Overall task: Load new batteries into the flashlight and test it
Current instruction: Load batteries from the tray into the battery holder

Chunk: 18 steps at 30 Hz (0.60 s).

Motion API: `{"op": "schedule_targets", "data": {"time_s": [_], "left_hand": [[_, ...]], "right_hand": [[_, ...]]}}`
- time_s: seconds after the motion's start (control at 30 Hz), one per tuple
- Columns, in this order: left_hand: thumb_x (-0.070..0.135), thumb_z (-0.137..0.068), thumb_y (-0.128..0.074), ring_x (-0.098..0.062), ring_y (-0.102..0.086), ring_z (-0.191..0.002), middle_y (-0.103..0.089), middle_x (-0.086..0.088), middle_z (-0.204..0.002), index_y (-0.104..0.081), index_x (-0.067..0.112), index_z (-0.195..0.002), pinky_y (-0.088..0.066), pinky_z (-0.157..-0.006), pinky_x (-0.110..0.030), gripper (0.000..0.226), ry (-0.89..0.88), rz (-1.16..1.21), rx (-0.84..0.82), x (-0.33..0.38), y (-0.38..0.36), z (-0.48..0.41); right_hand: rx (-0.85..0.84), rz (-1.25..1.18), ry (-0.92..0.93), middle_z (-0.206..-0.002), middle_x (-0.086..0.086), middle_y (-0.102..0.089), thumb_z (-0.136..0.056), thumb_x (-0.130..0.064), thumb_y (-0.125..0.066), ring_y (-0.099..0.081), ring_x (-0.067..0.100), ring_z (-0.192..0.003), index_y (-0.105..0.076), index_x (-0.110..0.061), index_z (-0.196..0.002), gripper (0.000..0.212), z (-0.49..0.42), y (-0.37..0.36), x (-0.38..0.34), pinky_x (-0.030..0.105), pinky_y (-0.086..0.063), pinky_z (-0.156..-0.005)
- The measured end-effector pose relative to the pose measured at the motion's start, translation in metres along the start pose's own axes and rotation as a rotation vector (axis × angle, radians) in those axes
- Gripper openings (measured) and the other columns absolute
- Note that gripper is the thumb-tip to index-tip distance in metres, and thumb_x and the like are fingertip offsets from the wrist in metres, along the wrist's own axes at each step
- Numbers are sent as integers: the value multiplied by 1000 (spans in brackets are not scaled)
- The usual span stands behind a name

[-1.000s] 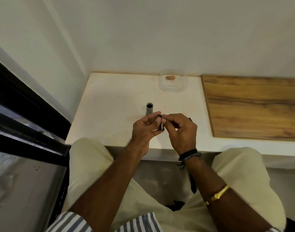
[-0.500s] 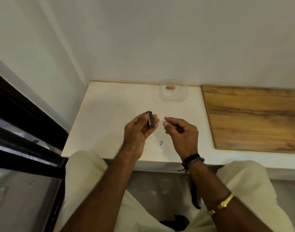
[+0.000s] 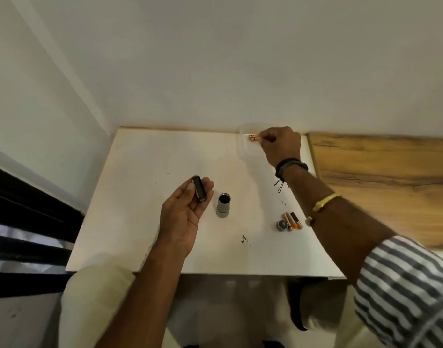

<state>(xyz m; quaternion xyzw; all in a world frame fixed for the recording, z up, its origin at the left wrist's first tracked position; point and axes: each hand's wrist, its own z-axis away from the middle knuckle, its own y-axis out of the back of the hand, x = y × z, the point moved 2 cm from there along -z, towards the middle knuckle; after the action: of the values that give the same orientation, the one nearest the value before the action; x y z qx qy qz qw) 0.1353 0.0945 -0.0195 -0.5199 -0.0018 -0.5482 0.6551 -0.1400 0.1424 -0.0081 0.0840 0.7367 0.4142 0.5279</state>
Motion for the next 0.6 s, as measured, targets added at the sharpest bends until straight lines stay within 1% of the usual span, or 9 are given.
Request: {"op": "schedule_targets", "data": {"time_s": [0.07,0.17,0.23,0.3,0.43,0.5,0.6], "left_hand": [[7,-102,-49,-37,-67,-116,-67,-27,-124,-55,-5,-130,-58,-92,-39,32,34,8,9,-3,2,-4],[6,-103,-45,-38,-67,-115,-67,-27,-123,-55,-2,-131,-57,-95,-41,31,62,11,8,-6,3,-6],[5,-104,-43,-38,-67,-116,-68,-25,-123,-56,0,-132,-57,-95,-41,31,72,6,5,-7,4,-7],[6,-103,-44,-37,-66,-116,-68,-25,-123,-57,0,-131,-57,-95,-41,31,77,10,2,-7,5,-7],[11,-97,-54,-37,-67,-115,-69,-26,-121,-59,-2,-126,-57,-93,-40,32,88,11,2,-5,3,-7],[13,-92,-59,-36,-68,-114,-69,-25,-121,-60,-2,-126,-58,-93,-39,37,88,3,-8,-5,2,-6],[14,-93,-58,-35,-67,-116,-69,-23,-124,-58,0,-128,-58,-92,-38,38,84,0,-44,-5,1,-4]], "right_hand": [[-49,119,6,-108,8,-78,-91,-8,-66,-71,27,-102,-81,-17,-104,22,-21,-13,5,30,-56,-94],[-99,216,-14,-114,12,-74,-90,-6,-65,-69,32,-106,-80,-17,-105,23,-42,-28,9,34,-57,-94],[-136,336,28,-112,17,-72,-91,-4,-64,-68,37,-105,-79,-12,-107,23,-50,-37,11,39,-58,-93],[-181,462,84,-110,20,-71,-93,-2,-58,-67,40,-103,-77,-5,-108,25,-53,-43,12,44,-59,-91],[-180,545,83,-106,17,-73,-90,-2,-57,-69,37,-96,-76,-7,-107,26,-58,-48,15,43,-61,-86],[-196,568,67,-108,17,-72,-89,-3,-58,-69,37,-98,-75,-8,-108,25,-59,-50,18,43,-60,-87],[-218,596,46,-112,18,-70,-90,-7,-60,-68,38,-103,-72,-8,-112,25,-59,-51,20,43,-60,-89]]}}
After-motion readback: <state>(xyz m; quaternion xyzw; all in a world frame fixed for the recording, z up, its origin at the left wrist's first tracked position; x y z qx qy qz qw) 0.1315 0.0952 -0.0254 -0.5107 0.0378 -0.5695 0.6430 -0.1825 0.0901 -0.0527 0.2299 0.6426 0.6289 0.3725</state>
